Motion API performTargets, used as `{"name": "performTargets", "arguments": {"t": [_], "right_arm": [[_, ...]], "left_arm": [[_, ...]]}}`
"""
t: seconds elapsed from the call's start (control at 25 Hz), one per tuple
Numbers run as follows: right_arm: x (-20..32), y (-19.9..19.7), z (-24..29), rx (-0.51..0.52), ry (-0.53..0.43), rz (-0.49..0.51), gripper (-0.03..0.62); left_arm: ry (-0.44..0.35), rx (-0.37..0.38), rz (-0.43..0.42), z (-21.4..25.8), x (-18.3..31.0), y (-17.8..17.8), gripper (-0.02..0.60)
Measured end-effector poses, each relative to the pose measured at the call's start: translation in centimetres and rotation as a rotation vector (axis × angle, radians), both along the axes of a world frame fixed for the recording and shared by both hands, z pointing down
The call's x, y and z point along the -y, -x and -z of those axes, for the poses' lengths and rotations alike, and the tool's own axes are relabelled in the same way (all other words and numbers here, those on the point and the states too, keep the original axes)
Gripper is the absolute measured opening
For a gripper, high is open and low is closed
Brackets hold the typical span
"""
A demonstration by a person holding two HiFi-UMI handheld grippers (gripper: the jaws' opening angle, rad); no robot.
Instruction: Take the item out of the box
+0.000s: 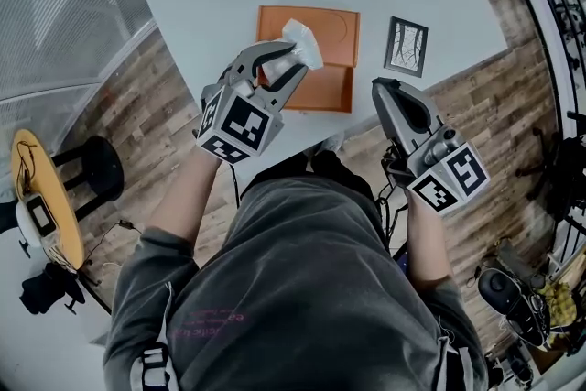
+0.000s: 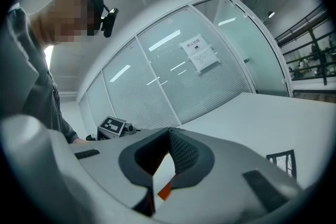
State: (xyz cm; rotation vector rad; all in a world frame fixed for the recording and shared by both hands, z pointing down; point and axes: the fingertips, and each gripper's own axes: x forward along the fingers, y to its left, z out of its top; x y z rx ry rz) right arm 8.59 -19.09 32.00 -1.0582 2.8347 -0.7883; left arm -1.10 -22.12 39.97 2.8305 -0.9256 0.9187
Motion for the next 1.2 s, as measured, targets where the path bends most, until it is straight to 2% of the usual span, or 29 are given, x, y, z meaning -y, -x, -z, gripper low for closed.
{"name": "performTargets", "arguments": {"t": [0.24,0.8,1.2], "right_arm": [[0.2,0.4,1.1,-0.008,-0.027,0.012,0.005],[-0.1,1.3,2.8,-0.03,-0.067,0.027,0.005],[-0.7,2.6,3.3,-0.034,-0.084,0.043,0.005]], "left_arm": [[-0.031,-0.05,0.043,2.4,0.2,1.0,0.115],[-0.118,-0.128,0.083,6.4,0.0,2.7,0.115],[-0.165,-0.148,0.104,8.1,-1.2,4.3,0.114]]}}
